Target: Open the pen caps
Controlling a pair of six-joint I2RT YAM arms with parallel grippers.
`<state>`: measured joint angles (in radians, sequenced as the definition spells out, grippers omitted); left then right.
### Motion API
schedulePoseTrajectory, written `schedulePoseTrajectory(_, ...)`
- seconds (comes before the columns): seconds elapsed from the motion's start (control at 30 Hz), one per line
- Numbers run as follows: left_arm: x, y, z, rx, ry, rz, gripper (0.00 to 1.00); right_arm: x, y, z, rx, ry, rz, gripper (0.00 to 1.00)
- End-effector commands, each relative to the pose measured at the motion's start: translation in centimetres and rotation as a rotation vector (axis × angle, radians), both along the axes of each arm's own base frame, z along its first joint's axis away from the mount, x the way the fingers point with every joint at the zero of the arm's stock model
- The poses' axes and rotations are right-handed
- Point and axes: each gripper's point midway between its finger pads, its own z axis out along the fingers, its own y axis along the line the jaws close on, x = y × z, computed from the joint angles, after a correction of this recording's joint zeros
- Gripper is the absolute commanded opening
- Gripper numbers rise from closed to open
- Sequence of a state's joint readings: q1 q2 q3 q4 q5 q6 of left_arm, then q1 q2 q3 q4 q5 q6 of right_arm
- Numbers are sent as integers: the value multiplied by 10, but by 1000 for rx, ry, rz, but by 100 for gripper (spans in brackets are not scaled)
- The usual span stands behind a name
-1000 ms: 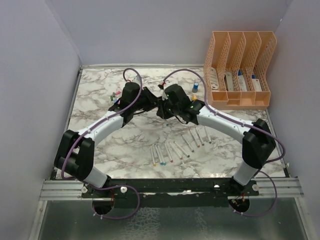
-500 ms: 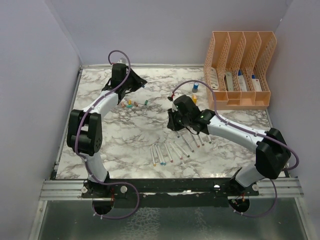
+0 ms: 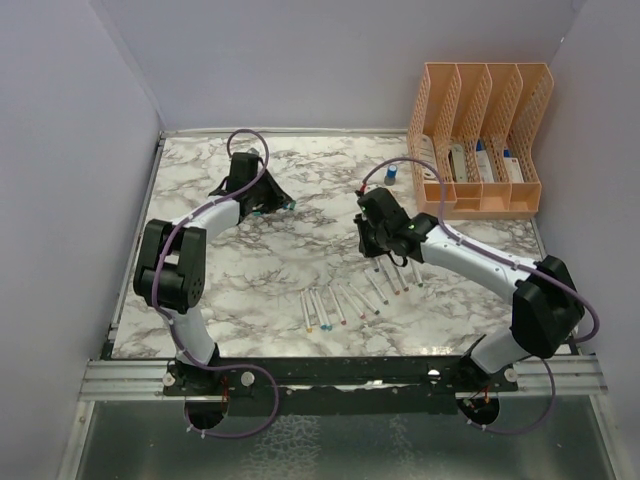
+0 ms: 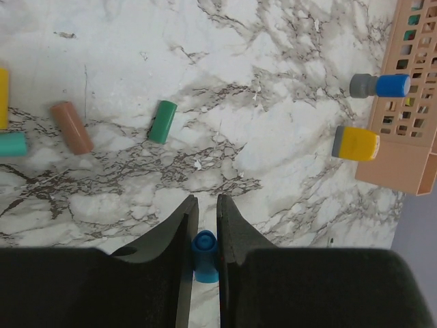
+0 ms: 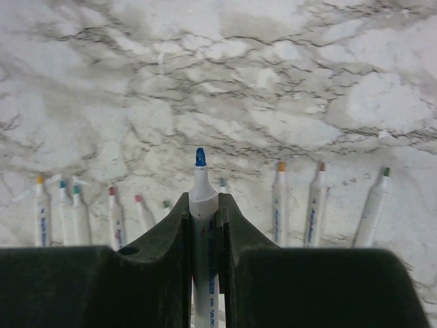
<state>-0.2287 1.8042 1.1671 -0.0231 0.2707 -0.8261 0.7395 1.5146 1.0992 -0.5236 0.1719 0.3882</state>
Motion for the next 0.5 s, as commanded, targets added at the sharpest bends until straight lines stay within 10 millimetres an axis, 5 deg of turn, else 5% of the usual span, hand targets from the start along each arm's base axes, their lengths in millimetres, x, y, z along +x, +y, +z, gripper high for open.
schedulePoseTrajectory(0.0, -3, 10, 10, 64, -33, -20, 0, 25, -48, -6, -79, 8, -162, 1)
schedulePoseTrajectory(0.27, -10, 18, -14, 147, 14, -48, 0, 44, -117, -3, -102, -9, -332, 1)
schedulePoseTrajectory(0.47, -14, 26, -35, 210, 53, -56, 0, 44, -148, -1, -77, -9, -417, 1)
